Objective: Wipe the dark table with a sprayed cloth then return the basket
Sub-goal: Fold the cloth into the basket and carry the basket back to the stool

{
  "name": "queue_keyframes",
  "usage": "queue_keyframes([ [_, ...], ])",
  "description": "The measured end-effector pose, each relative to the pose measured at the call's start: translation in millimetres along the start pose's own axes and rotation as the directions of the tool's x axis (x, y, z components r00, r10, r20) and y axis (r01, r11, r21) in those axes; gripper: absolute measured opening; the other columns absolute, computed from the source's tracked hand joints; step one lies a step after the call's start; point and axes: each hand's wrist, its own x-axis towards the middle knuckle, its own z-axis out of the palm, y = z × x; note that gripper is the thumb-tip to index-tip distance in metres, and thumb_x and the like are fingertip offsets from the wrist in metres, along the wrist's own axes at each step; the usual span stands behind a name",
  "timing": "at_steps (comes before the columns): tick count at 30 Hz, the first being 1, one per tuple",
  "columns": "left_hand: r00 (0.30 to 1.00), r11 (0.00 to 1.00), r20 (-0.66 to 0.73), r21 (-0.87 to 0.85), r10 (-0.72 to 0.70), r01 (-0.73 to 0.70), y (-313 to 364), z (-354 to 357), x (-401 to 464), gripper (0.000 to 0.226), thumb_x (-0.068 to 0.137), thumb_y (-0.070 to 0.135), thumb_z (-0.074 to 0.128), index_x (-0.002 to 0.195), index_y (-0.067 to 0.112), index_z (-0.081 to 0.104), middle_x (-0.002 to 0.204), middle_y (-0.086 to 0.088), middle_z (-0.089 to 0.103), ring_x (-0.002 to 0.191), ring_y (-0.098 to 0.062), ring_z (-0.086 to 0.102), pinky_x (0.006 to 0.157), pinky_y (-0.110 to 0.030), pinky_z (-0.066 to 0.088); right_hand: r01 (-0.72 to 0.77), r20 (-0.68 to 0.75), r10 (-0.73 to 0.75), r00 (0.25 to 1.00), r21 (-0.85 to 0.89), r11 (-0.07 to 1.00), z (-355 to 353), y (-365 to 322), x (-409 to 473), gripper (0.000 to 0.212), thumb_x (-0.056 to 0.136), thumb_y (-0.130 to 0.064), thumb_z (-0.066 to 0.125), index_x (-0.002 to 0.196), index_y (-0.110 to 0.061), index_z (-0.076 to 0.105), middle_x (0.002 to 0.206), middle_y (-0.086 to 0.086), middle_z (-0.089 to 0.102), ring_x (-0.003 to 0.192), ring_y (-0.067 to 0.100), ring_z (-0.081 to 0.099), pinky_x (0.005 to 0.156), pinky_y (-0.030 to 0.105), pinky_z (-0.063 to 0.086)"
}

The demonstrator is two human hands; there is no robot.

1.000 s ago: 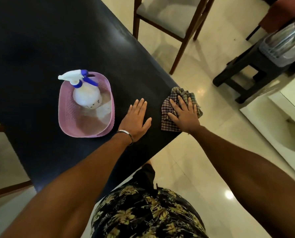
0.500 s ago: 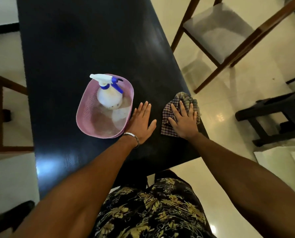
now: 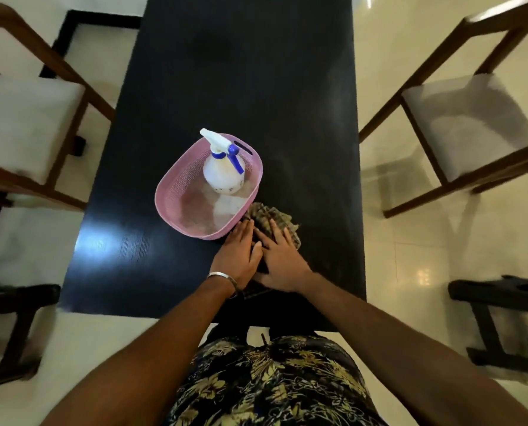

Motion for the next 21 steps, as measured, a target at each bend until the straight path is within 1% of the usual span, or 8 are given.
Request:
queue_keyframes([
  [1,0.999,1.000,-0.031,-0.024,-0.019,0.018,1.5,2.1,-2.2,0.060,0.101,0.037,0.029,0.153,0.013,0.016,0.161,-0.006,0.018,0.148,-0.016,0.015,0.121,-0.034,0.016,0.041,-0.065,-0.037,0.997,0.064,0.997,-4.2,2.7,-3.6,0.076,0.087,-0.052,0.058,0.154,-0.024,0.034,0.161,-0.001,0.031,0.150,0.027,0.018,0.124,0.052,0.009],
  [3,0.993,0.996,-0.103,-0.081,-0.052,0.044,5.1,5.2,-6.5,0.058,0.101,0.037,0.030,0.153,0.013,0.021,0.159,-0.004,0.023,0.146,-0.016,0.021,0.118,-0.030,0.018,0.058,-0.262,-0.004,0.965,0.197,0.979,-13.5,13.9,-8.5,0.059,0.086,-0.034,0.064,0.141,-0.016,0.054,0.141,0.002,0.058,0.132,0.021,0.049,0.112,0.044,0.038],
  [6,0.975,0.978,-0.180,-0.184,-0.130,0.097,10.0,5.4,-11.9,0.053,0.102,0.034,0.032,0.151,0.014,0.029,0.156,-0.003,0.031,0.143,-0.017,0.030,0.114,-0.028,0.023,-0.166,-0.368,0.271,0.889,0.293,0.942,-28.4,31.2,-9.8,0.049,0.089,-0.030,0.062,0.136,-0.018,0.057,0.133,0.000,0.062,0.121,0.018,0.056,0.105,0.036,0.044],
  [9,0.917,0.954,-0.304,-0.229,-0.259,0.193,9.6,6.3,-20.7,0.046,0.099,0.032,0.039,0.142,0.015,0.045,0.144,-0.005,0.049,0.128,-0.023,0.049,0.106,-0.036,0.039,-0.389,-0.221,0.506,0.834,0.415,0.823,-38.8,42.0,-1.0,0.057,0.090,-0.036,0.061,0.142,-0.016,0.049,0.138,0.004,0.054,0.125,0.021,0.053,0.105,0.039,0.046],
  [12,0.852,0.919,-0.356,-0.233,-0.384,0.317,5.4,10.7,-26.4,0.039,0.096,0.031,0.047,0.128,0.012,0.058,0.129,-0.011,0.057,0.112,-0.029,0.057,0.095,-0.040,0.046,-0.469,-0.075,0.533,0.843,0.384,0.796,-47.4,45.4,12.1,0.072,0.087,-0.045,0.065,0.146,-0.011,0.042,0.141,0.011,0.048,0.126,0.028,0.052,0.103,0.043,0.048],
  [16,0.832,0.836,-0.184,-0.299,-0.523,0.459,2.3,8.0,-26.8,0.043,0.089,0.040,0.058,0.123,0.013,0.056,0.111,-0.012,0.065,0.101,-0.031,0.062,0.086,-0.039,0.051,-0.524,0.152,0.505,0.850,0.355,0.774,-59.2,29.7,30.8,0.077,0.082,-0.049,0.071,0.138,-0.007,0.041,0.133,0.011,0.054,0.117,0.028,0.058,0.088,0.038,0.052],
  [18,0.825,0.786,-0.069,-0.358,-0.561,0.505,5.8,5.2,-22.9,0.054,0.083,0.043,0.067,0.124,0.013,0.051,0.111,-0.010,0.064,0.101,-0.030,0.063,0.087,-0.040,0.053,-0.533,0.199,0.494,0.846,0.343,0.774,-60.6,25.5,34.7,0.077,0.080,-0.045,0.076,0.135,-0.006,0.039,0.126,0.009,0.055,0.114,0.028,0.059,0.080,0.035,0.051],
  [21,0.811,0.733,0.021,-0.415,-0.584,0.539,7.3,1.6,-18.0,0.055,0.076,0.039,0.076,0.116,0.009,0.054,0.110,-0.008,0.064,0.098,-0.028,0.063,0.085,-0.040,0.054,-0.520,0.231,0.467,0.854,0.318,0.793,-60.8,25.0,38.0,0.063,0.077,-0.040,0.079,0.123,-0.007,0.051,0.119,0.006,0.059,0.106,0.024,0.061,0.081,0.036,0.054],
])
